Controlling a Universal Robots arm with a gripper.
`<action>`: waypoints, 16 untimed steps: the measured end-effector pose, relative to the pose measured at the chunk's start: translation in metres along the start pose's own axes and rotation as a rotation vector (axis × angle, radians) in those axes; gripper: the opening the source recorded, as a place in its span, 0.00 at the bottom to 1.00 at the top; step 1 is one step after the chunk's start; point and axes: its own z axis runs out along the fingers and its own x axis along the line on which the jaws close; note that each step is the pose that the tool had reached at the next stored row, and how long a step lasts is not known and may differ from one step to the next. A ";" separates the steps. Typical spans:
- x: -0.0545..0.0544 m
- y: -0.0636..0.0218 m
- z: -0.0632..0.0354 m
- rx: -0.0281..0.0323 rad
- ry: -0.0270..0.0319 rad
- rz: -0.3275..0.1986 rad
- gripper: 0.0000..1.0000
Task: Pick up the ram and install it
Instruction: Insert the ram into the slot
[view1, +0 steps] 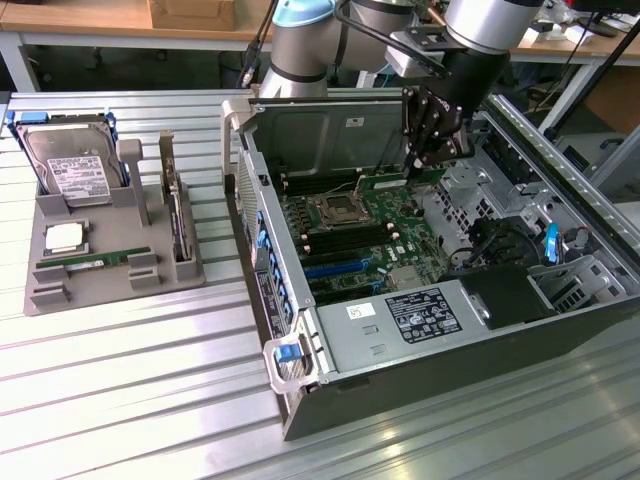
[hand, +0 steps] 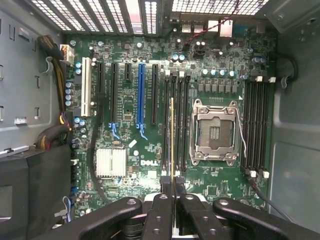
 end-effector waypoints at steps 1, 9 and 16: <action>0.000 0.0000 0.0005 0.0000 0.0000 0.000 0.12; 0.000 -0.0002 0.0055 0.0000 0.0000 0.000 0.12; 0.000 -0.0003 0.0097 0.0000 0.0000 0.000 0.12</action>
